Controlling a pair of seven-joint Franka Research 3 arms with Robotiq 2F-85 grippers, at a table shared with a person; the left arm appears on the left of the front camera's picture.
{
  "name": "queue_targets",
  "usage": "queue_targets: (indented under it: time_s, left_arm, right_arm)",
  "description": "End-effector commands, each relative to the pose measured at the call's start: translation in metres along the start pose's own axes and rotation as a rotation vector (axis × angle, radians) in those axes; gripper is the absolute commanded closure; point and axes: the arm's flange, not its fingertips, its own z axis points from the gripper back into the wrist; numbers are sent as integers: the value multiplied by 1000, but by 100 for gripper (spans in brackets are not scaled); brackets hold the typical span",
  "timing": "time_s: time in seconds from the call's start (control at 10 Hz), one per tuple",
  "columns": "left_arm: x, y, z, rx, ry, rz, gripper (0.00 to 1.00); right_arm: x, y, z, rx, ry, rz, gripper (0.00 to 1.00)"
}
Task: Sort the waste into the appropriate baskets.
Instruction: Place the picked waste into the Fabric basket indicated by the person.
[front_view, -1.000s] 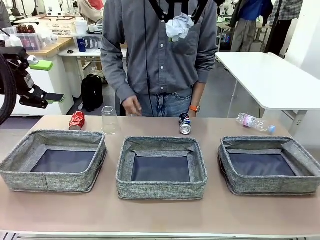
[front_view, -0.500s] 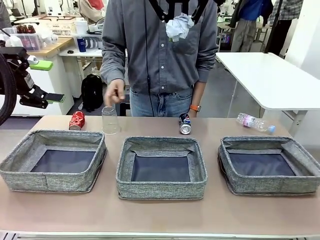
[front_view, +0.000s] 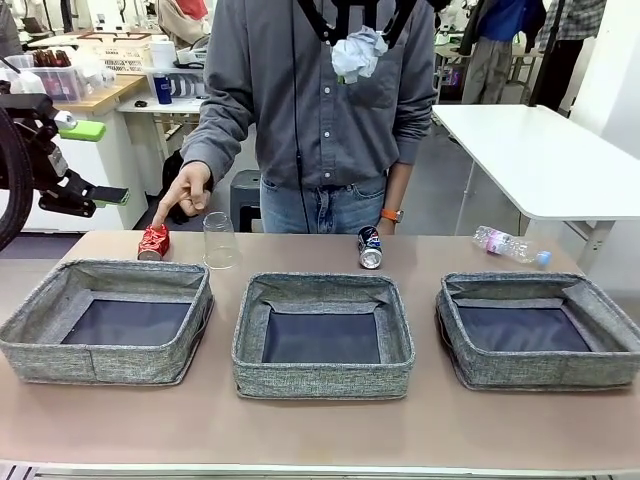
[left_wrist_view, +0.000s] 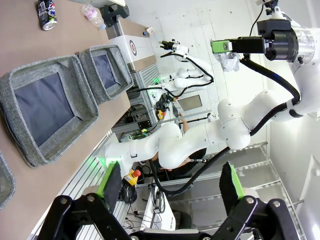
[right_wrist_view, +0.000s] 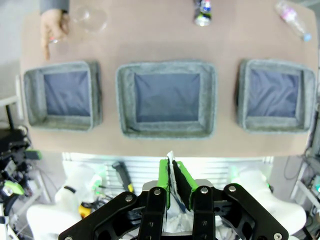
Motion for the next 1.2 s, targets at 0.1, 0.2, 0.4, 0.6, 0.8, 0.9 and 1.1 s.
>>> queue_targets:
  time_s: [0.1,0.2,0.4,0.6,0.8,0.9,1.1]
  left_arm:
    - [0,-1,-2,-18,-6,-21,0]
    - [0,0,0,0,0,0,0]
    - [-3,0,10,35,101,-15,0]
    - [-15,2,48,169,104,31,0]
    - [-43,3,92,296,100,69,0]
    - [-61,4,115,360,88,124,0]
    - [-94,7,154,416,26,183,0]
  right_arm:
    - [0,0,1,3,-1,-2,92]
    - [0,0,0,0,0,0,92]
    - [9,23,-15,3,-30,126,92]
    - [32,73,-37,59,-86,235,92]
    - [55,134,-63,101,-156,337,92]
    - [67,165,-83,148,-188,390,92]
    - [80,230,-129,205,-276,560,92]
